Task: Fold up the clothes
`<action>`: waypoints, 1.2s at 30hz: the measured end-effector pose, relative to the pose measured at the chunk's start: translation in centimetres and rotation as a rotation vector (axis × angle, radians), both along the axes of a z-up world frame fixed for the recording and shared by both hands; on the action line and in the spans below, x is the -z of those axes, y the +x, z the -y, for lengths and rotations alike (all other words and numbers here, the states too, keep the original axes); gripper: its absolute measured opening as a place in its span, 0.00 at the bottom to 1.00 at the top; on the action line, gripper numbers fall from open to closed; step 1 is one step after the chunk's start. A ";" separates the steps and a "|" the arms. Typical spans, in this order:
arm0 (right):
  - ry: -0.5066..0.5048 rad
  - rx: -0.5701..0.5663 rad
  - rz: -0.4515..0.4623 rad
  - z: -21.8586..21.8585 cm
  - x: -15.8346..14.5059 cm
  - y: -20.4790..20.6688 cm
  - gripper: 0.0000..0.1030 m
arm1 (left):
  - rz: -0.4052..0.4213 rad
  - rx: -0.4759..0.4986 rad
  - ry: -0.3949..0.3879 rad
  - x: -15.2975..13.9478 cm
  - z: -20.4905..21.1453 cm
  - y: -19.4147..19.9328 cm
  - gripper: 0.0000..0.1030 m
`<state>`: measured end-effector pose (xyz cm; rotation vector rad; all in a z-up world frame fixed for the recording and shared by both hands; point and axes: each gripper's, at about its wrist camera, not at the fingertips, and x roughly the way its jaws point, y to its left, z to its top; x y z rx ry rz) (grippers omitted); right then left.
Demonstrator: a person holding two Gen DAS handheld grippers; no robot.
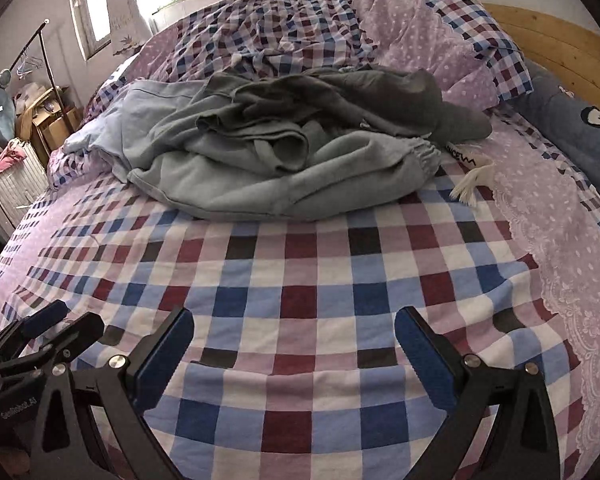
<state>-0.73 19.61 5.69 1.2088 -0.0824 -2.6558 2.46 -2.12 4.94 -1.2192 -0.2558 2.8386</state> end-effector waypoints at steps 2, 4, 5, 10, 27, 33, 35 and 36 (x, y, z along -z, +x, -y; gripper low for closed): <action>0.019 -0.002 0.012 0.1 0.6 0.0 1.00 | 0.008 -0.025 0.018 0.2 0.4 -0.2 0.90; 0.037 0.002 0.031 0.3 1.3 -0.1 1.00 | 0.029 -0.031 0.027 0.4 0.6 -0.6 0.90; 0.044 0.004 0.045 0.3 1.7 -0.2 1.00 | 0.040 -0.034 0.032 0.6 0.7 -0.9 0.90; 0.047 0.010 0.072 0.5 2.5 -0.3 1.00 | 0.066 -0.036 0.012 1.2 0.5 -1.2 0.90; 0.155 0.005 0.095 2.0 3.6 -0.7 1.00 | 0.097 -0.002 -0.096 2.5 -1.3 -1.6 0.99; 0.151 0.004 0.096 1.9 3.6 -0.9 1.00 | 0.102 -0.001 -0.109 2.7 -1.4 -1.8 0.99; 0.150 0.004 0.096 1.9 3.6 -1.0 1.00 | 0.102 0.000 -0.108 2.7 -1.3 -1.8 1.00; 0.150 0.004 0.096 1.9 3.6 -1.0 1.00 | 0.103 0.000 -0.107 2.7 -1.3 -1.8 1.00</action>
